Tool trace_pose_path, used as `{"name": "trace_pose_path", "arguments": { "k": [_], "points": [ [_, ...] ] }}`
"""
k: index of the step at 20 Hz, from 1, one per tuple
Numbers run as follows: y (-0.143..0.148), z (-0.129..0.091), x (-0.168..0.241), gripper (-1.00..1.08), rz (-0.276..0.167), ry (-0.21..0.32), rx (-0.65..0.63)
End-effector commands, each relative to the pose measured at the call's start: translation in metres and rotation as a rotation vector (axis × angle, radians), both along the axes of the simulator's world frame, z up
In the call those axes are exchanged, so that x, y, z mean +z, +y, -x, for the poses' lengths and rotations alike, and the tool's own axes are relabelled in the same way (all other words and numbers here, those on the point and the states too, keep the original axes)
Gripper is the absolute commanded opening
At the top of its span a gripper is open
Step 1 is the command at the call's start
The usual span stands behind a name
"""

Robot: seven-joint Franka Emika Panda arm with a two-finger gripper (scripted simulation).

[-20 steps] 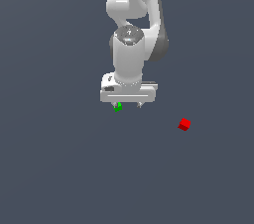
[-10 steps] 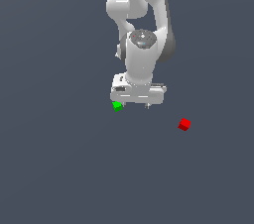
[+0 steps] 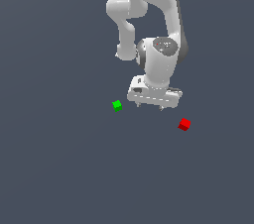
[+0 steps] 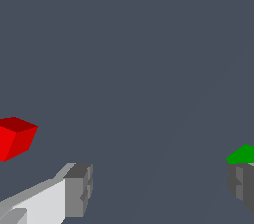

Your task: Stack the red cube on top of the green cube.

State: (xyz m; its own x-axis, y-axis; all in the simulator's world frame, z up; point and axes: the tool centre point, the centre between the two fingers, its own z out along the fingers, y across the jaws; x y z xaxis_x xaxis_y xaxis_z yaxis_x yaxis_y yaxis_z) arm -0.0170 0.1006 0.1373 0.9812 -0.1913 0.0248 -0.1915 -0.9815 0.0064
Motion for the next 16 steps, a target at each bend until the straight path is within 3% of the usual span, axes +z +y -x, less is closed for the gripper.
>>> {"name": "trace_pose_path", "arguments": {
  "k": [1, 16],
  "points": [
    [0.018, 0.001, -0.006, 1.00, -0.001, 0.002, -0.036],
    [0.128, -0.008, -0.046, 1.00, -0.010, 0.014, -0.259]
  ]
}}
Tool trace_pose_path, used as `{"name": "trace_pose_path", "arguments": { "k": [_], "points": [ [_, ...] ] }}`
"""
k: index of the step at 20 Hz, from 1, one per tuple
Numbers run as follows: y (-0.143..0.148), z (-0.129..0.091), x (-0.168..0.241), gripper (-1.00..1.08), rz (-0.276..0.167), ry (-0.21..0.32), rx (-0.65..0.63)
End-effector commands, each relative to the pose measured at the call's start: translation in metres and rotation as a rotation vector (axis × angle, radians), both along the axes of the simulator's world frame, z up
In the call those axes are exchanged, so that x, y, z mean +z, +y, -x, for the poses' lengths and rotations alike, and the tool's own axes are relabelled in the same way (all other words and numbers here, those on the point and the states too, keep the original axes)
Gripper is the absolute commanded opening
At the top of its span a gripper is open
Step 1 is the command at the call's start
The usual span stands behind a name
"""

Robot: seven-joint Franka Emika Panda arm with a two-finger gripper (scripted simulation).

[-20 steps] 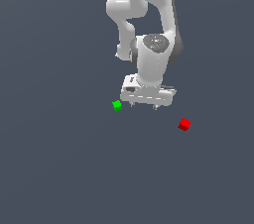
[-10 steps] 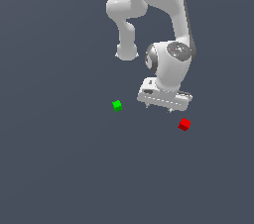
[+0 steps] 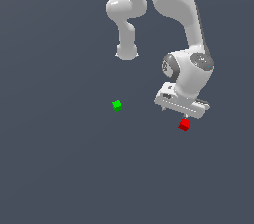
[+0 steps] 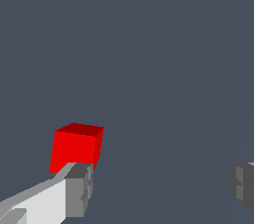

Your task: Stack the red cube on top of the green cube.

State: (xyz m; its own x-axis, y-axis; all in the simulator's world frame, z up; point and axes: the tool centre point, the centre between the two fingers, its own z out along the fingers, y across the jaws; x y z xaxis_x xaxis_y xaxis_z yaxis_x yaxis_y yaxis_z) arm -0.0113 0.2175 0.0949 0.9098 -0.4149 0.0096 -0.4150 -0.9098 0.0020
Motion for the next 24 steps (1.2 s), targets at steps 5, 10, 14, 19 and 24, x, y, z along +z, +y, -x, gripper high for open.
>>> {"name": "trace_pose_path", "arguments": {
  "k": [5, 10, 14, 19, 24],
  "points": [
    [0.039, -0.010, -0.014, 1.00, -0.003, 0.004, -0.083],
    [0.058, -0.017, -0.021, 1.00, -0.005, 0.006, -0.124],
    [0.067, -0.021, -0.024, 1.00, -0.006, 0.007, -0.142],
    [0.069, -0.023, -0.025, 1.00, -0.006, 0.008, -0.149],
    [0.069, -0.022, -0.027, 1.00, -0.006, 0.008, -0.147]
  ]
}}
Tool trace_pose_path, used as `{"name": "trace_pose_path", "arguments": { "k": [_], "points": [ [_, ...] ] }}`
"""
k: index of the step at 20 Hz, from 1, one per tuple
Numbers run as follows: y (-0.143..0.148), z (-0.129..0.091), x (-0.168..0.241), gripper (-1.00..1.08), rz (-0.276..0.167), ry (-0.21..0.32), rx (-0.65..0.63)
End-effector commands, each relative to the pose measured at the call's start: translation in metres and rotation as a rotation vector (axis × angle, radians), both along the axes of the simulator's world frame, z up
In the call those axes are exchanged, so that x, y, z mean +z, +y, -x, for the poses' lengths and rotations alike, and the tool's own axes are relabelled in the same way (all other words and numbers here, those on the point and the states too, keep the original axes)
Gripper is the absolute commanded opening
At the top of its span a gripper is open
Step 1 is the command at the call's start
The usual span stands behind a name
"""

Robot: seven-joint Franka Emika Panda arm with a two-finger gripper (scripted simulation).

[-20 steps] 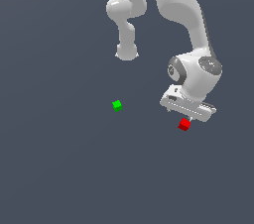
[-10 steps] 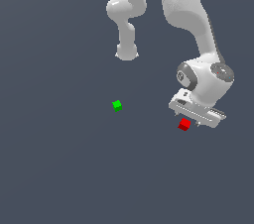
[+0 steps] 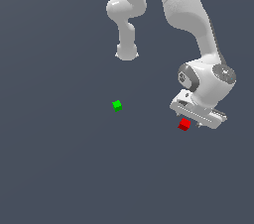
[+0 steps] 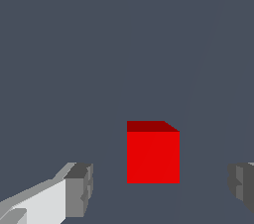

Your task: Stack the red cube on top of the green cube.

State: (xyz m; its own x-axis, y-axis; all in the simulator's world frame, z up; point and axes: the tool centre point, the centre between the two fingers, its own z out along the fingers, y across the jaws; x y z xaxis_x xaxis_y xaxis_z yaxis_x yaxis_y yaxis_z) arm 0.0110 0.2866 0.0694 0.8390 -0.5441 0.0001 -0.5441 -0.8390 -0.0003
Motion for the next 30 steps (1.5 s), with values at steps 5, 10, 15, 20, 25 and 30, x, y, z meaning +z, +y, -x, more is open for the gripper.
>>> {"name": "trace_pose_path", "arguments": {
  "k": [5, 10, 15, 20, 25, 30],
  "points": [
    [0.000, 0.001, -0.019, 1.00, 0.000, 0.000, 0.000],
    [-0.001, 0.001, -0.044, 1.00, 0.000, 0.000, 0.000],
    [0.000, 0.000, -0.050, 1.00, 0.000, 0.000, 0.000],
    [0.000, 0.000, -0.049, -1.00, 0.000, 0.000, 0.000],
    [0.000, 0.000, -0.049, -1.00, 0.000, 0.000, 0.000],
    [-0.001, 0.000, -0.047, -1.00, 0.000, 0.001, 0.000]
  ]
}}
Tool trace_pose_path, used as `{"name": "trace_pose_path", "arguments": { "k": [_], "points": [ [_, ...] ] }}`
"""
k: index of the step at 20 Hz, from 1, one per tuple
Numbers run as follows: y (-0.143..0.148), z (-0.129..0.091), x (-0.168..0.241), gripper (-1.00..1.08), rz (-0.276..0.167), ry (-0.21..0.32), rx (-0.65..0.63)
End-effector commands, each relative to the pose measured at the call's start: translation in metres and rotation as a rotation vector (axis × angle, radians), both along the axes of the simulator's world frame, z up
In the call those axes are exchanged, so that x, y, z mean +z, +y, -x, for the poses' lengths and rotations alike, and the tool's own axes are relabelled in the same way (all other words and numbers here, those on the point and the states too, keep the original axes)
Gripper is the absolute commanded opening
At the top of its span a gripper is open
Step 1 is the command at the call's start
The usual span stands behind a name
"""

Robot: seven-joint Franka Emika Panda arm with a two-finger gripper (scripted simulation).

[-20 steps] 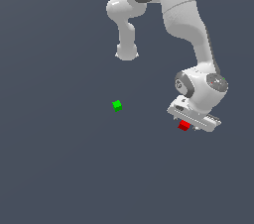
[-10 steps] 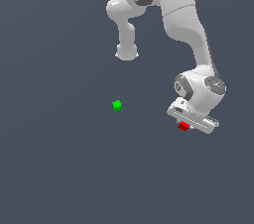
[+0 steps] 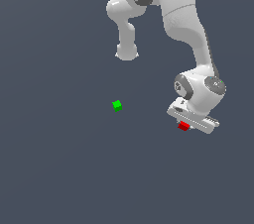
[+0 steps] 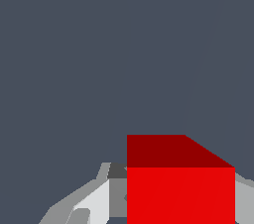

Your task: Stack the red cube on top of the green cube.

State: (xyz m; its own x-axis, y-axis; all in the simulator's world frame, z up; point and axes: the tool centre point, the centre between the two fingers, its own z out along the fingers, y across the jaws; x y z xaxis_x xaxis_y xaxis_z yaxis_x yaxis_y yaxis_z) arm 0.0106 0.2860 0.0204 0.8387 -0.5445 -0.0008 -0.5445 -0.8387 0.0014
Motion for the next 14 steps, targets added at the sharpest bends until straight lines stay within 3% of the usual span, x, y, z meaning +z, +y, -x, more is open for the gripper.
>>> {"name": "trace_pose_path", "arguments": {
  "k": [1, 14],
  "points": [
    [0.000, 0.000, 0.004, -1.00, 0.000, -0.001, 0.000],
    [0.000, 0.001, 0.080, -1.00, 0.000, -0.001, 0.000]
  ]
}}
